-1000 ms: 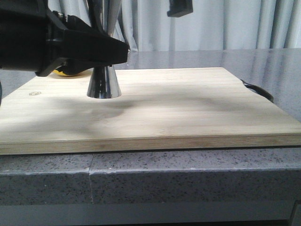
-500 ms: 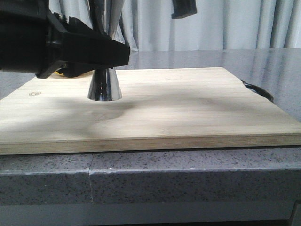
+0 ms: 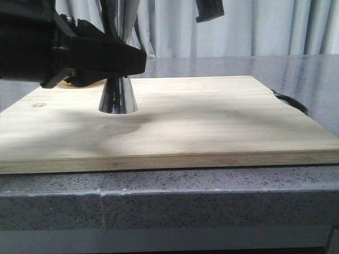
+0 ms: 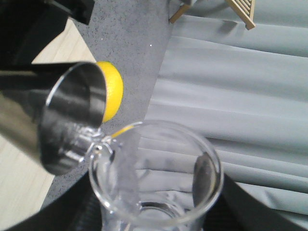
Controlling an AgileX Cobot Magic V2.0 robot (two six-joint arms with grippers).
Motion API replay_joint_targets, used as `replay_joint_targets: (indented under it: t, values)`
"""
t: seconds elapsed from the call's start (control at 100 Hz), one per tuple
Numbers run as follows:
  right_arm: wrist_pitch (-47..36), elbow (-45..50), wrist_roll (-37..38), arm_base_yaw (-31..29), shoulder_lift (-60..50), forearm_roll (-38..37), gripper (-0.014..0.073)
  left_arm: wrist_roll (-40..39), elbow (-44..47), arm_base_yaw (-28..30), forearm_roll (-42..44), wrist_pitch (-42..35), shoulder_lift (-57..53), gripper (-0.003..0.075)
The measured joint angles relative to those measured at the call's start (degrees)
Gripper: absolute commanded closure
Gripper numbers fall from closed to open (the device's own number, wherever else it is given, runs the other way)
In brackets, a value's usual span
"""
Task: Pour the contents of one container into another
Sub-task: 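Tilt the beaker back upright and move it away from the jigger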
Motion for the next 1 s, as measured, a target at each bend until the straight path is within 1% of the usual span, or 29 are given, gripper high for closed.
replay_joint_targets:
  t: [0.41,0.6,0.77,0.89,1.0]
  values:
    - [0.0,0.0,0.0,0.0,0.0,-0.1,0.0397,0.0,0.0,0.0,0.0,0.0,0.0,0.0739]
    - [0.0,0.0,0.0,0.0,0.0,2.9,0.0397,0.0,0.0,0.0,0.0,0.0,0.0,0.0739]
    - [0.4,0.0,0.0,0.0,0.0,9.0,0.0397,0.0,0.0,0.0,0.0,0.0,0.0,0.0739]
    - [0.8,0.0,1.6,0.0,0.0,16.3,0.0397,0.0,0.0,0.0,0.0,0.0,0.0,0.0739]
    - [1.3,0.0,5.0,0.0,0.0,23.8,0.0397,0.0,0.0,0.0,0.0,0.0,0.0,0.0739]
